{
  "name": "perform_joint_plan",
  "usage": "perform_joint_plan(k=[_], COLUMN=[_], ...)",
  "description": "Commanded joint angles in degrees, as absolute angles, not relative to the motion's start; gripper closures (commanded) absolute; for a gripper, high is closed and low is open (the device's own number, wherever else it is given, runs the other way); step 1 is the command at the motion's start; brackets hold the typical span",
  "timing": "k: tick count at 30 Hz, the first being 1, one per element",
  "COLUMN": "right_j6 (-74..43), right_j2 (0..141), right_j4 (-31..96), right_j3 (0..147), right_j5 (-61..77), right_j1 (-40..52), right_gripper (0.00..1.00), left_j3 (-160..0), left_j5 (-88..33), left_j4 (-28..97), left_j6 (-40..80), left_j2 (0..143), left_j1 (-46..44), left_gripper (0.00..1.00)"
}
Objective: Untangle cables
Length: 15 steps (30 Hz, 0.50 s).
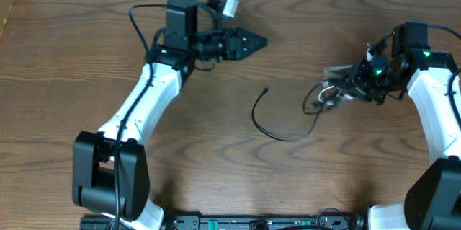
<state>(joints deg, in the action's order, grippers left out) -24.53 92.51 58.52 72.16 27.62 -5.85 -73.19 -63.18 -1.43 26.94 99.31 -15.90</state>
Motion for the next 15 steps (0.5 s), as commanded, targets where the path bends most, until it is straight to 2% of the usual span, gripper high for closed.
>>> perform_joint_plan(k=[1, 8, 15], right_j6=[-25.85, -24.34, -19.99], right_j2=[91.81, 90.74, 87.68], right_j4=[60.62, 64.29, 68.6], right_j3=[73.19, 73.69, 78.76], right_j5=[20.34, 15.55, 15.57], right_j1=[-4.67, -8.78, -19.29], right_gripper=[0.44, 0.41, 0.4], left_j3=[-73.41, -73.41, -73.43], left_j5=[-65.08, -59.07, -43.24], left_j4=[-1.83, -1.78, -1.45], left_j6=[25.04, 20.36, 12.99], left_j2=[97.62, 98.06, 100.36], left_j1=[-18.06, -23.49, -32.42], left_gripper=[0.43, 0.38, 0.38])
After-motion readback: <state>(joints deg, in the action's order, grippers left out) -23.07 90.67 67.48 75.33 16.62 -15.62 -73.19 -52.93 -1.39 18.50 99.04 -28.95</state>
